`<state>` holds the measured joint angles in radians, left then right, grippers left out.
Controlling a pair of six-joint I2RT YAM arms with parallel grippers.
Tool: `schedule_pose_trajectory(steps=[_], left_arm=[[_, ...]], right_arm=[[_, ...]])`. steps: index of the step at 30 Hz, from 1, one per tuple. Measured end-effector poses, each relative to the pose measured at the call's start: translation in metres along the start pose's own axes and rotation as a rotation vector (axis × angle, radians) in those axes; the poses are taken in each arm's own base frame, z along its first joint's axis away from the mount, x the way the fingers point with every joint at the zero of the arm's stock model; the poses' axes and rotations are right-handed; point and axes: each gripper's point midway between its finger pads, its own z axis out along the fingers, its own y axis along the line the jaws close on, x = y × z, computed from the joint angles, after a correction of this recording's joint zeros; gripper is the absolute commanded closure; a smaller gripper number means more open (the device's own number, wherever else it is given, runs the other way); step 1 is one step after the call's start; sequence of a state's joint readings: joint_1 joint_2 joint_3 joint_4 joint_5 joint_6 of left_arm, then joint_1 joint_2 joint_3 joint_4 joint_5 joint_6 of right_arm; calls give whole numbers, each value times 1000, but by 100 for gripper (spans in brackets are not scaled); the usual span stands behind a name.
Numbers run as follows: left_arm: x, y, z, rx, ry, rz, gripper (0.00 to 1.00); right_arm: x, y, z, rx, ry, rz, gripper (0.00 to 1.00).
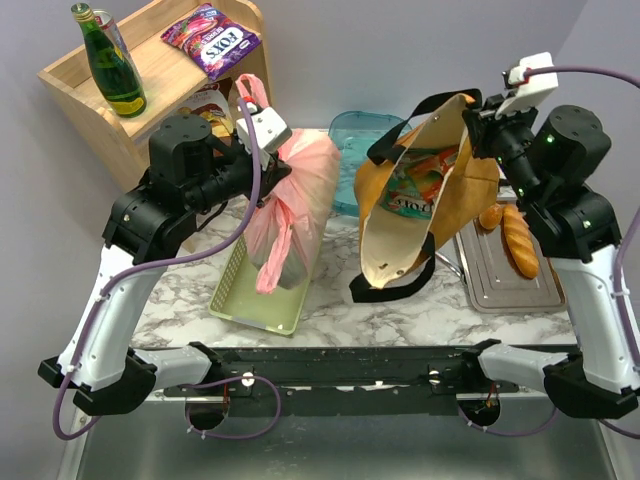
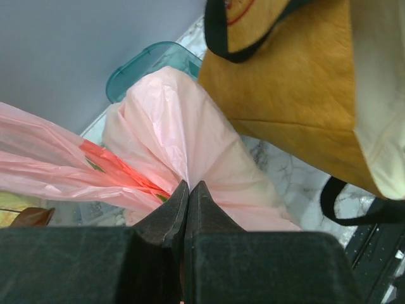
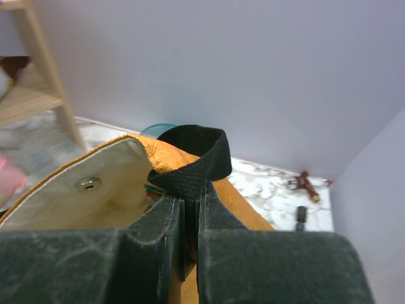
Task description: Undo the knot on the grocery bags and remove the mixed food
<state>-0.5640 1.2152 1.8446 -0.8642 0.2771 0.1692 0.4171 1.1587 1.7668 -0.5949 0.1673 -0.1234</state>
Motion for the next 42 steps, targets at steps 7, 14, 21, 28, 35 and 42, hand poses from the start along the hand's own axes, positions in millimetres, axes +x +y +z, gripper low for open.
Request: schedule_pose_trajectory(steps=[7,14,21,28,35,42], left_arm=[[15,-20,8,115,23,-13,100],[29,-29,14,170,50,-10,100],[43,-32,19,194,74,6,100],[58,-44,28,260,95,5,100],[81,-89,44,407,141,15,100],[98,-119,84,479,201,-89,100]], right_arm=[[12,-34,52,160,13,-97,99],[49,-138,104,355,98,-26,99],[75,-219,133,440,104,45,99],[142,-273,166,503,179,63,86],[185,-259,188,390,255,90,24],[169,-229,171,256,272,56,0]])
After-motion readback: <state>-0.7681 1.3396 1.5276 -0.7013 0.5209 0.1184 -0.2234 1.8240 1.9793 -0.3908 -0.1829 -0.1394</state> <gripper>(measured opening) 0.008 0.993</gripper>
